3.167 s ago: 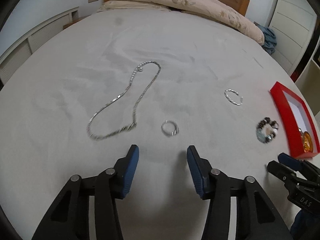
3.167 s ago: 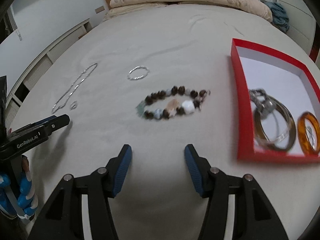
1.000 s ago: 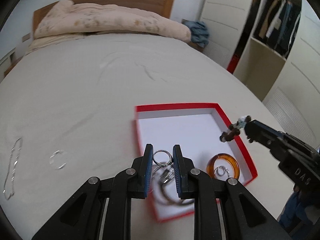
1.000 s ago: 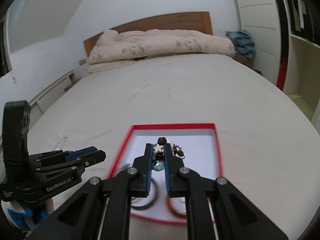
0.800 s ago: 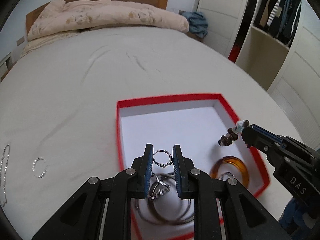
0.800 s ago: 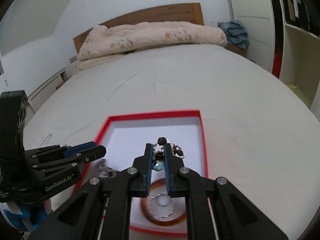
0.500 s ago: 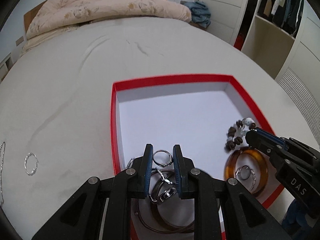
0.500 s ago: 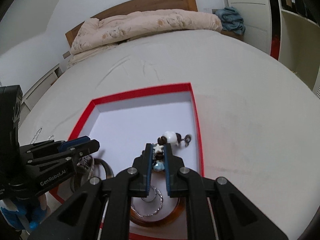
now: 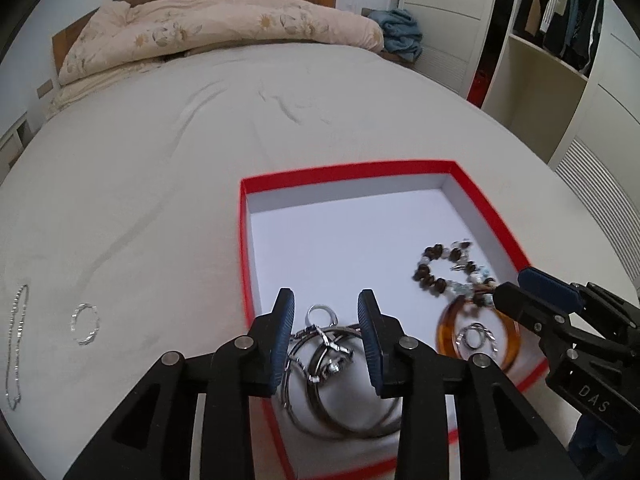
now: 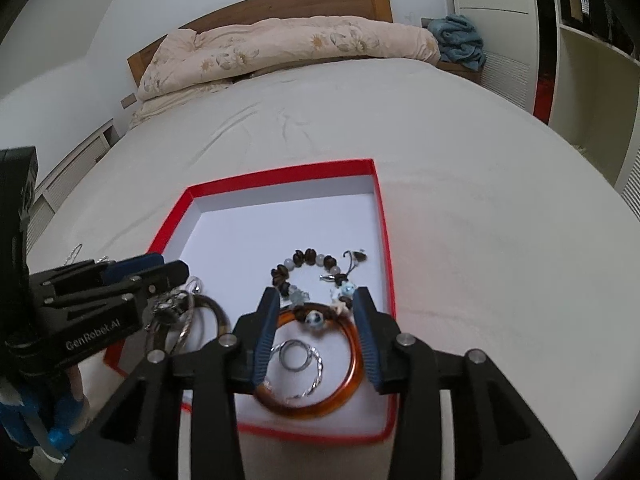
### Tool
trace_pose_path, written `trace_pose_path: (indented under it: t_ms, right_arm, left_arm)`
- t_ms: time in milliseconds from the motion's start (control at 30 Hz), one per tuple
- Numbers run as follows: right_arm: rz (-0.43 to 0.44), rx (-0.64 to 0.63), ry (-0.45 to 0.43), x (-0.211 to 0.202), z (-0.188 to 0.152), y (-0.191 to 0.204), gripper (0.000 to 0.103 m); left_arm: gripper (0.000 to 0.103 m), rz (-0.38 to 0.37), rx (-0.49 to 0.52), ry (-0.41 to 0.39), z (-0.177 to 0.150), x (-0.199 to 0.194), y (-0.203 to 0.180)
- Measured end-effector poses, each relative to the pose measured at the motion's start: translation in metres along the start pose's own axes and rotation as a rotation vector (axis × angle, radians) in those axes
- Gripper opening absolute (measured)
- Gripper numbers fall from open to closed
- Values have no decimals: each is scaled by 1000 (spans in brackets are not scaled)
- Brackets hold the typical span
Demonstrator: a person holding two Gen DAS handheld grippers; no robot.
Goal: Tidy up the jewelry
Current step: 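Carry the beaded bracelet and silver ring into the red box and release them, then lift both tools away from the box back over the bed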
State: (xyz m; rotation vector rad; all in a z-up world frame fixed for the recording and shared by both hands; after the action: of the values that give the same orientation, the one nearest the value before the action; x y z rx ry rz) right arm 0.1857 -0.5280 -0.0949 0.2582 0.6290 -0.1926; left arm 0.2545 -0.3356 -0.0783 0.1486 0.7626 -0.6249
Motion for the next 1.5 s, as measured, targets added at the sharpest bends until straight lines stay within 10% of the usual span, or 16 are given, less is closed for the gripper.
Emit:
trace_pose_path:
  t_ms: [700, 1500]
  right_arm:
    - [76, -72, -56, -139, 2, 86, 36]
    - [215, -195, -57, -189, -10, 205, 36]
  left_arm:
    - [49, 206, -38, -96, -25, -181, 40]
    - [50, 400, -137, -159, -76, -309, 118]
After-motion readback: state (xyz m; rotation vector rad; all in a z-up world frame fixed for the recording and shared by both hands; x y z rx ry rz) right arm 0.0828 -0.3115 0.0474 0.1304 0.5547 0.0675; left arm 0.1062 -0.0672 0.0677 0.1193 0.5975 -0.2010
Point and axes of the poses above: each gripper's, at about its wrist camera, not at the fingertips, and x roughly the way its jaws point, y to its left, z to its top, the point moved 1 cm from there along x, roughly the way its jaws point, and after that the axes turned 9 degrees about -y, right-handed, at the moved point
